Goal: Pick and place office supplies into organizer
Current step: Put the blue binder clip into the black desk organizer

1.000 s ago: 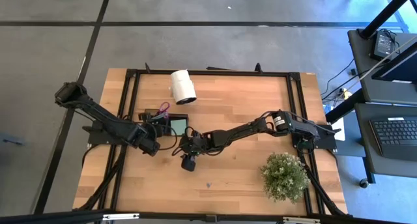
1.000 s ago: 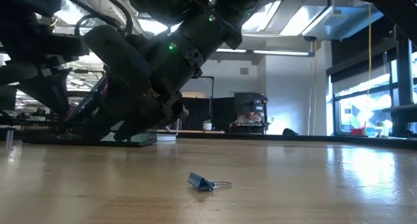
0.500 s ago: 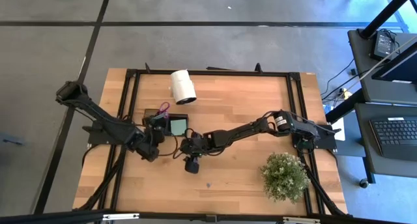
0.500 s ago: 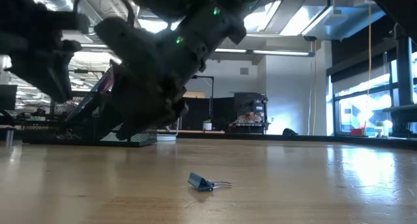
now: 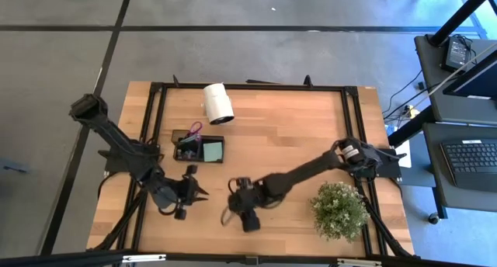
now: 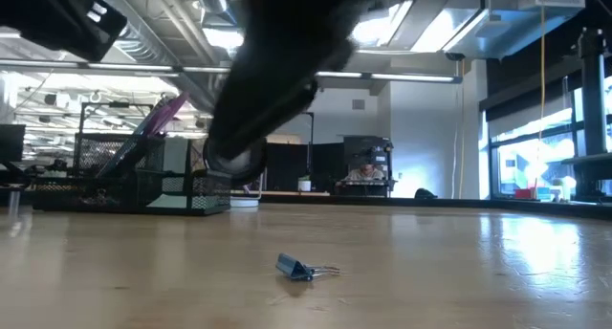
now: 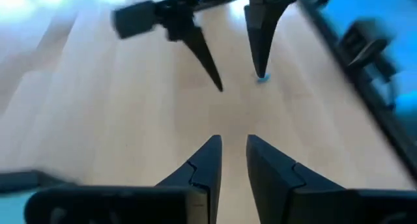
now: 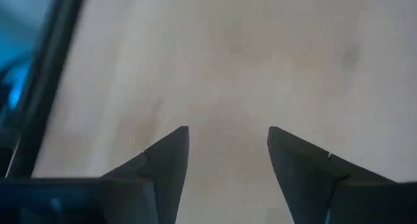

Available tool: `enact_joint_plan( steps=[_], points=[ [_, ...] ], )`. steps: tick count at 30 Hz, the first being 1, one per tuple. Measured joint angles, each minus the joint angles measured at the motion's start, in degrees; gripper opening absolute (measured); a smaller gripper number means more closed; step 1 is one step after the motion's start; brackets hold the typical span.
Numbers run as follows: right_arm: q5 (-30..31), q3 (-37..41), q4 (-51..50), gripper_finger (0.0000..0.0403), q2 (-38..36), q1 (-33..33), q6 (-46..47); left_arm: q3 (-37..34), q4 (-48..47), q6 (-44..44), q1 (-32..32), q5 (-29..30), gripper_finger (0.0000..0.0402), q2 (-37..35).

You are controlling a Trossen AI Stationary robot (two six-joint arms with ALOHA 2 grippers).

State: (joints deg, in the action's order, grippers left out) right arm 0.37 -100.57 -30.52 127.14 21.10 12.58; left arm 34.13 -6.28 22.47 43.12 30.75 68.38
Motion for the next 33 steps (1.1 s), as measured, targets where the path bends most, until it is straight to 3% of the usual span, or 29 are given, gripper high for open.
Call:
enact_joint_plan(
  steps=[3,7,20,33],
  points=[
    [-0.13,0.0,-1.89,0.0213,-0.38,2.89,-6.66,-2.3,6.31,-0.68,0.74,0.01,0.0065,0.0],
    [-0.07,0.0,-0.5,0.0213,-0.38,5.9,-8.43,-4.67,9.68,-0.01,0.83,-0.04,0.0065,0.0],
    [2.11,1.33,0.75,0.0213,0.75,7.59,-4.24,-5.58,9.37,1.84,0.83,-8.33,0.0065,0.02],
    [2.6,1.57,0.64,0.0213,2.73,7.59,-6.96,-5.58,9.44,0.25,0.1,-5.98,0.0065,0.02]
  ],
)
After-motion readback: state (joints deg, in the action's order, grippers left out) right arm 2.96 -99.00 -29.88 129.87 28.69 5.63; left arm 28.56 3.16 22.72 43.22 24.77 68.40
